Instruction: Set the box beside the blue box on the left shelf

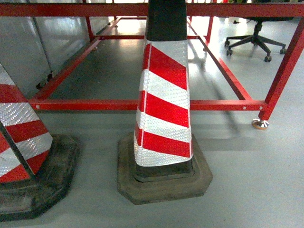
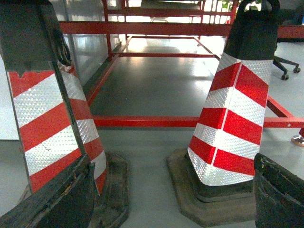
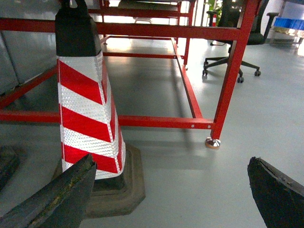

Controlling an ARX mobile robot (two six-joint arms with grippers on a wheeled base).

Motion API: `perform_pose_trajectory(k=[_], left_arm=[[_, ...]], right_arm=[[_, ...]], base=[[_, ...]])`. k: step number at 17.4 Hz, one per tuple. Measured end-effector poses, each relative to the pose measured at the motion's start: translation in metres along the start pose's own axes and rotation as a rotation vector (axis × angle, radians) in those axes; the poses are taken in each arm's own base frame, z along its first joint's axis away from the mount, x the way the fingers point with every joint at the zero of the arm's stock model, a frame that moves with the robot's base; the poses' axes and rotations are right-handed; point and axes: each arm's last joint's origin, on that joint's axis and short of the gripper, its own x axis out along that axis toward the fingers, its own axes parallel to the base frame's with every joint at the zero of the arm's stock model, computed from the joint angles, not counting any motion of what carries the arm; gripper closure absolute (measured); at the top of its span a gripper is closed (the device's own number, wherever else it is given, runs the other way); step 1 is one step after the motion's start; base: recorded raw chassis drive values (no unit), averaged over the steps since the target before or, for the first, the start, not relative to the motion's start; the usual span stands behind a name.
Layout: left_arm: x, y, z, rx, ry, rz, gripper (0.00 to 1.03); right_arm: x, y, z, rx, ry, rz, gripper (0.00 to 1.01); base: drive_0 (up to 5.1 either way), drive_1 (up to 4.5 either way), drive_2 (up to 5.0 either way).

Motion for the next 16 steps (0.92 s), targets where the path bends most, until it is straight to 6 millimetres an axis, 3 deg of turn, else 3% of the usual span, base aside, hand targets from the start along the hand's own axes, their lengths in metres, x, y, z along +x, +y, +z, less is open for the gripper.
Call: perform_pose_trajectory(k=[16], left_arm=[[0.0000,0.0001,-0.0002,0.000,0.002,0.002,0.05]], right_arm=[[0.0000,0.0000,-0.0001,0.000,0.001,0.000,0.03]], base=[[0.0,0.00,0.0]])
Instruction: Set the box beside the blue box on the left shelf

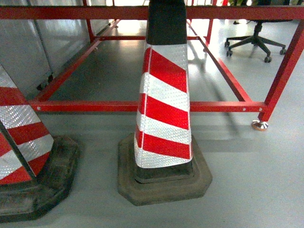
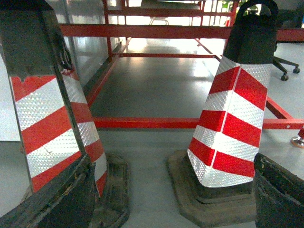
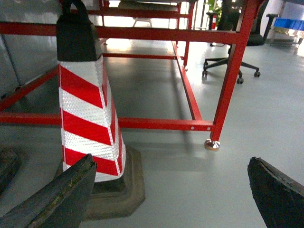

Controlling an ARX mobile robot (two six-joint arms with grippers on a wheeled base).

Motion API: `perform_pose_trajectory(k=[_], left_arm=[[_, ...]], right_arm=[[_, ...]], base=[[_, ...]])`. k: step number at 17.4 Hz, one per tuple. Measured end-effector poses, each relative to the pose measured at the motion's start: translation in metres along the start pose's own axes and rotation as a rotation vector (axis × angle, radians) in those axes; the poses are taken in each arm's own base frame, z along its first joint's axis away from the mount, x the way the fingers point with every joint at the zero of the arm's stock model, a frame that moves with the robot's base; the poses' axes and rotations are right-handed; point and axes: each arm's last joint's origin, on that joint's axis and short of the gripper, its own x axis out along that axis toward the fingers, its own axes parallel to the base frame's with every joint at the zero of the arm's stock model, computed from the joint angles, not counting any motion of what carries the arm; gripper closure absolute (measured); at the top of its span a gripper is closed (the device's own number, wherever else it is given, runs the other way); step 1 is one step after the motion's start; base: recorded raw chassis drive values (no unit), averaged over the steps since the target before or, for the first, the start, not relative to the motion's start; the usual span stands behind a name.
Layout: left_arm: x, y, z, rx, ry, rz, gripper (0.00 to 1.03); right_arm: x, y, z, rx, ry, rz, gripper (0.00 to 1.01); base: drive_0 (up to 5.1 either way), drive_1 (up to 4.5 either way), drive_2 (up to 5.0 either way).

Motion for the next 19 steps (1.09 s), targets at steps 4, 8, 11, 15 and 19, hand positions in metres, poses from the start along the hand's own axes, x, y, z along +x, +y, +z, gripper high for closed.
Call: perform_pose_trajectory(k=[4,8,11,15,19], left_arm=[[0.0000,0.0000,0.0000,-0.001,0.000,-0.001,0.05],[0.0000,-0.0001,0.0001,0.001,-0.001,-0.002,0.05],[0.0000,-0.0001,0.0001,0.001,-0.002,-0.003,0.05],[0.0000,-0.0001,0.0001,0.001,-0.002,-0.002,0.05],[0.0000,0.0000,0.0002,0.001,-0.002,-0.001,0.05]], right_arm=[[0.0000,0.0000,0.0001,0.000,-0.001,0.001,0.03],[0.0000,0.0000,0.0000,0.000,0.000,0.000,0.03],[0.0000,0.0000,0.0000,0.001,0.000,0.001,0.03],[0.0000,0.0000,0.0000,0.001,0.000,0.000,0.03],[0.0000,0.0000,0.0000,0.001,0.000,0.002,0.03]], base=[[0.0,0.00,0.0],[0.0,0.00,0.0],[0.0,0.00,0.0],[0.0,0.00,0.0],[0.0,0.00,0.0]])
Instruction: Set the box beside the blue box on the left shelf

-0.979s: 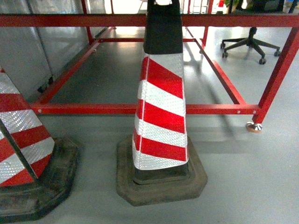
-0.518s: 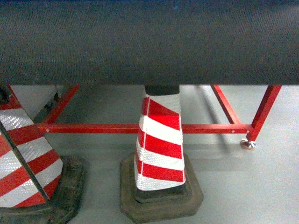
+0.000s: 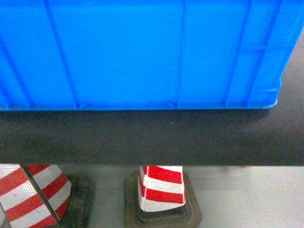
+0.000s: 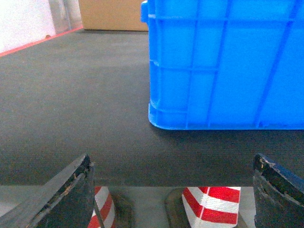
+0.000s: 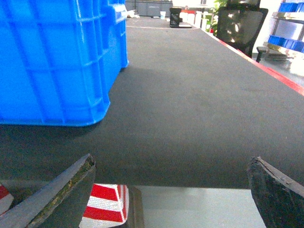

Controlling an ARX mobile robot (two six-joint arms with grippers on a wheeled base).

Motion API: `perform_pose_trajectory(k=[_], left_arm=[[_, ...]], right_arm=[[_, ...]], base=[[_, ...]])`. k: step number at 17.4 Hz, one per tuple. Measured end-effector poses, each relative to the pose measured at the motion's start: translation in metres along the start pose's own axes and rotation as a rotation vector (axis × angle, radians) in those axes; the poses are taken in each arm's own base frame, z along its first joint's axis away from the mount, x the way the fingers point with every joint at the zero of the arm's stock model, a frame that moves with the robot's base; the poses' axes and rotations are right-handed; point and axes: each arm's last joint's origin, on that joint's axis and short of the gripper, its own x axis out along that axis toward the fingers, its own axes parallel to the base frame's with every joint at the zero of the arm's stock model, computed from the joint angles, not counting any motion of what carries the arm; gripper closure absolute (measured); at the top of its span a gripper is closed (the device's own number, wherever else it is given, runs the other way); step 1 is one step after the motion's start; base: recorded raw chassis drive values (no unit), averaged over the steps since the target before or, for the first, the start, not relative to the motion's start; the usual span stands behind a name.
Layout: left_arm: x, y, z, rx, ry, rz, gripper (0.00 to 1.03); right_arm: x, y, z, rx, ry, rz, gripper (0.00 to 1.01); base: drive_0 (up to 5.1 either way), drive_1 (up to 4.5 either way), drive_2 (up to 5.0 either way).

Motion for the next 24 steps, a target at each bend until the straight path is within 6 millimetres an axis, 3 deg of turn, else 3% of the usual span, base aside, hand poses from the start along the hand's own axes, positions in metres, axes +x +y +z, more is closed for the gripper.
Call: perform_pose_trajectory(k=[19,20,22,24], left_arm=[[0.000,0.000,0.000,0.000,-0.001,-0.001,0.05],[0.000,0.000,0.000,0.000,-0.001,-0.001,0.05],[0.004,-0.006,-0.003,0.023,0.108,0.152,0.05],[0.016,-0.002,0.009,0.035,0.110,0.307,0.05]], right_arm=[[0.000,0.000,0.000,0.006,0.000,0.000,0.03],[0.000,0.001,-0.003,0.032,0.074,-0.056,0.03],[0.005,0.004,-0.006,0.083,0.187,-0.188,0.03],[0.010,0.009,0.008,0.117,0.119,-0.203,0.03]], base=[[0.0,0.00,0.0],[0.0,0.00,0.0],[0.0,0.00,0.0],[0.0,0.00,0.0]])
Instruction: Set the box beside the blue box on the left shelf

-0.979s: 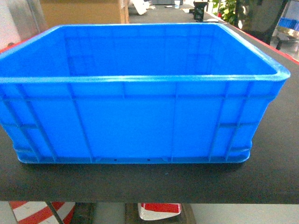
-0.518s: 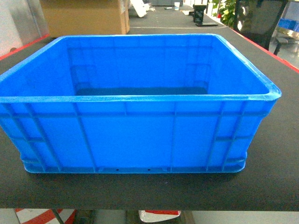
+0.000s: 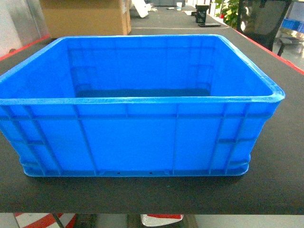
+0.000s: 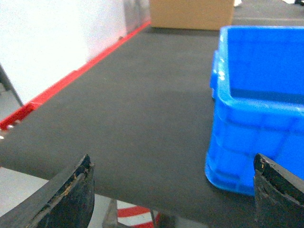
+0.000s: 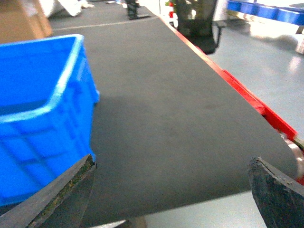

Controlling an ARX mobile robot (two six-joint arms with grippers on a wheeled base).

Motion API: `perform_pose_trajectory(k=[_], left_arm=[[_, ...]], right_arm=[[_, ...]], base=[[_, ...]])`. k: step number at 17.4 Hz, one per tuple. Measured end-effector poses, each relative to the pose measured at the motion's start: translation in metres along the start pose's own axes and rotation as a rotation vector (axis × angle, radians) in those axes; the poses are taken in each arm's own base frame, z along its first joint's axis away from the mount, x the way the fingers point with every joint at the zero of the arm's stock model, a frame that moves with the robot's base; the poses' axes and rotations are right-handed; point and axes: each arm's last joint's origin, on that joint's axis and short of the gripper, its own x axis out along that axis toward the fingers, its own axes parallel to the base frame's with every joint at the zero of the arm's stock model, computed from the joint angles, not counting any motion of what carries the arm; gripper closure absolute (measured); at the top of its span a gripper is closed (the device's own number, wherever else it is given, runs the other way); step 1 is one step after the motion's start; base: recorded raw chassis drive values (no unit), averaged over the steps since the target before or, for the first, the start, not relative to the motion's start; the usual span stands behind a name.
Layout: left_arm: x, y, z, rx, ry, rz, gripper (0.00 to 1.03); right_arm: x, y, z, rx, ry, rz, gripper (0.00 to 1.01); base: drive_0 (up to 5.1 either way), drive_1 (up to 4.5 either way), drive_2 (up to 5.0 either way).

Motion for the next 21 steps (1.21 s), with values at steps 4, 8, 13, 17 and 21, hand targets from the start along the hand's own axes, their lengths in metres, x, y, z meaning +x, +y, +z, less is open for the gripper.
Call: perform_pose_trajectory(k=[4,8,13,17,21], left_arm=[[0.040,-0.012,0.077,-0.021,-0.115,-0.109,0.05],[0.125,-0.052,0.098,0.061,0.161,-0.226,0.05],[0.206,-0.071,0.088,0.085,0.350,-0.167,0.05],[0.224,-0.076,0.067,0.068,0.466,-0.160,0.05],[0.234,-0.079,0.056,0.078,0.526,-0.157,0.29]], right_arm=[[0.029,0.032,0.062,0.005,-0.022,0.163,0.03],[0.119,0.078,0.095,-0.060,0.254,0.263,0.03],[0.214,0.115,0.084,-0.107,0.429,0.217,0.03],[0.234,0.122,0.054,-0.138,0.519,0.199,0.03],[0.243,0.125,0.047,-0.146,0.546,0.194,0.20]], base=[[0.0,0.00,0.0],[0.0,0.00,0.0],[0.0,0.00,0.0],[0.0,0.00,0.0],[0.0,0.00,0.0]])
